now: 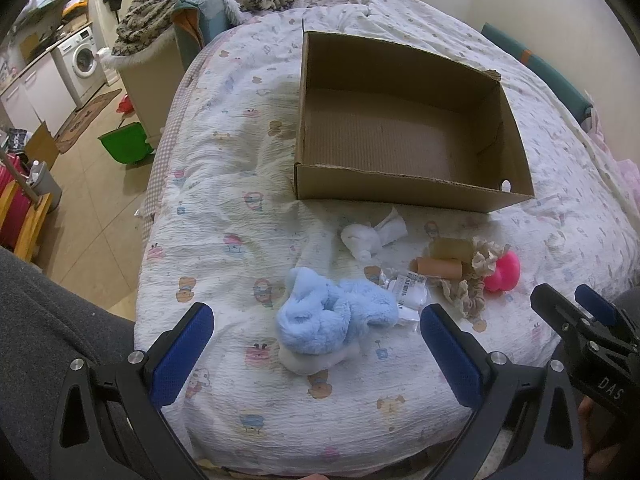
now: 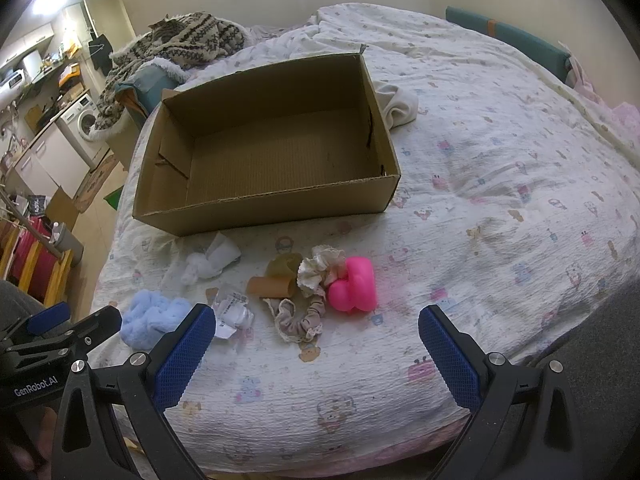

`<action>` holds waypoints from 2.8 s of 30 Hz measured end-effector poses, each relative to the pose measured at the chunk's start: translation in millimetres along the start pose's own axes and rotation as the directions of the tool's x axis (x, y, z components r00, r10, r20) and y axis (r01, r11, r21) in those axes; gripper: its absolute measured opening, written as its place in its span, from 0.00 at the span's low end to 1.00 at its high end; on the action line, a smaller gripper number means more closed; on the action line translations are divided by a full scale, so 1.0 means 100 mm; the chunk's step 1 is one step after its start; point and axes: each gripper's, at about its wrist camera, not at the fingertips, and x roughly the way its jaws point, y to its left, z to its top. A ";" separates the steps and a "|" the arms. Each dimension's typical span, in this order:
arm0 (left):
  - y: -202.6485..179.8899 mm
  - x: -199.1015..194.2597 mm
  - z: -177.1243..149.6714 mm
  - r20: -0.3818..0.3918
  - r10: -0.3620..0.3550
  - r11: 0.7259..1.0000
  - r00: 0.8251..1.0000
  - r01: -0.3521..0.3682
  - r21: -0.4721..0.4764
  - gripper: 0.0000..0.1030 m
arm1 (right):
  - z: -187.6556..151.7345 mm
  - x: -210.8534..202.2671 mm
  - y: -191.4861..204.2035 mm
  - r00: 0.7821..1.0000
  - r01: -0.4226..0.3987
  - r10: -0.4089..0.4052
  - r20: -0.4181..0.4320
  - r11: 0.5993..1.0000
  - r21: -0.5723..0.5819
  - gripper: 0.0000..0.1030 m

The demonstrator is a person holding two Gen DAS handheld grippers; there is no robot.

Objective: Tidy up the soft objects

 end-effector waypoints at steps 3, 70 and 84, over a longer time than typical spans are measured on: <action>0.00 0.00 0.00 0.001 0.000 1.000 1.000 0.000 -0.001 1.00 | 0.00 -0.01 0.00 1.000 0.000 0.000 0.000 1.000 0.000 1.00; 0.32 0.71 0.32 -0.310 -0.139 0.974 0.940 0.073 -0.216 0.99 | 0.02 0.03 -0.18 0.999 -0.030 0.034 -0.028 0.992 0.121 1.00; 0.06 1.08 -0.05 -0.421 -0.139 0.988 0.897 0.093 -0.126 0.52 | 0.25 0.13 -0.74 0.993 -0.066 0.095 -0.071 0.941 0.331 1.00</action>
